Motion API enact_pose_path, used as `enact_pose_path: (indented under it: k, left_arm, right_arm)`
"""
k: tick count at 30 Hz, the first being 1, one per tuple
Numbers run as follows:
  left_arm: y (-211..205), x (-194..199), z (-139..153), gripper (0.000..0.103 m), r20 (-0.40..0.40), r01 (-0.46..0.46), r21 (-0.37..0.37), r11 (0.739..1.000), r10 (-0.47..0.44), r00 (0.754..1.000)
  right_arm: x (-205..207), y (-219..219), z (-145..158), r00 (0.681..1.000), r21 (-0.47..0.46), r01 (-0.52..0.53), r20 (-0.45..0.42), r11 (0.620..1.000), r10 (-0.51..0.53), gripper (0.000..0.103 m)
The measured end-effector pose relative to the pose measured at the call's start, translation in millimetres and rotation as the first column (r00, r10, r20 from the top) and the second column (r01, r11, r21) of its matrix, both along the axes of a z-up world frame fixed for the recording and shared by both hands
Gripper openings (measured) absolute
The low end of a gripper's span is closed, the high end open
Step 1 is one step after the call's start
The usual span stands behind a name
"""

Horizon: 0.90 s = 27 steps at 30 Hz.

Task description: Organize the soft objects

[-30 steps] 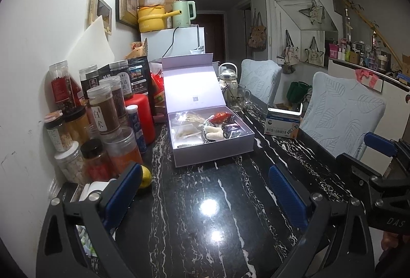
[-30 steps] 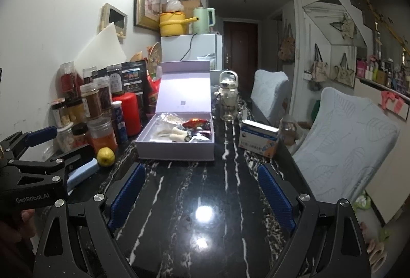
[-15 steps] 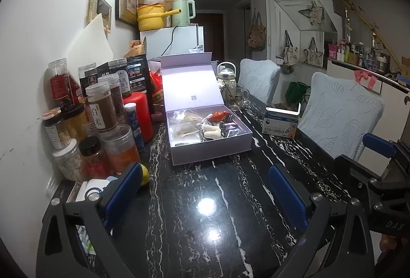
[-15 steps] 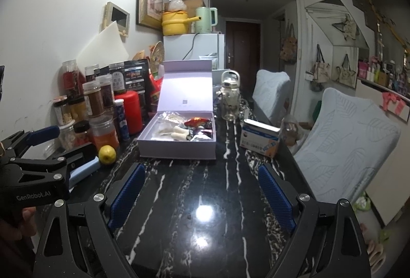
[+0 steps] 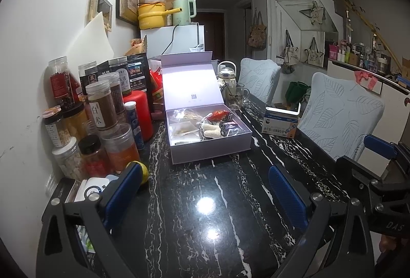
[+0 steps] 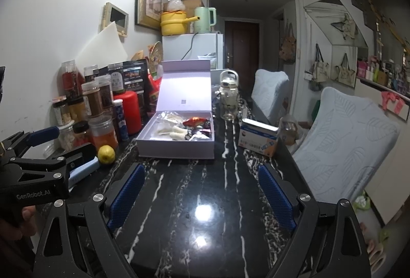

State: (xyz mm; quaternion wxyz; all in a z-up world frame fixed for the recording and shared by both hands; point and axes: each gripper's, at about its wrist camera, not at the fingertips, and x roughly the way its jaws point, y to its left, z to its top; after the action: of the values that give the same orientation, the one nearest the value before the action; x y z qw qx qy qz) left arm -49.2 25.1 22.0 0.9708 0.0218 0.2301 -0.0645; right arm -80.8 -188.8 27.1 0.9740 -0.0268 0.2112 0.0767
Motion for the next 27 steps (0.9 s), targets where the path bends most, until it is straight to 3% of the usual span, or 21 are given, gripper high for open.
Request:
enact_pose_path:
  k: [27]
  left_arm:
    - [-1.7, -1.5, -4.0, 0.101, -0.019, -0.002, -0.007, 1.0, 0.002, 1.0]
  right_arm:
    - [-1.1, 4.5, 2.7, 1.0, -0.014, -0.004, 0.002, 1.0, 0.004, 0.092]
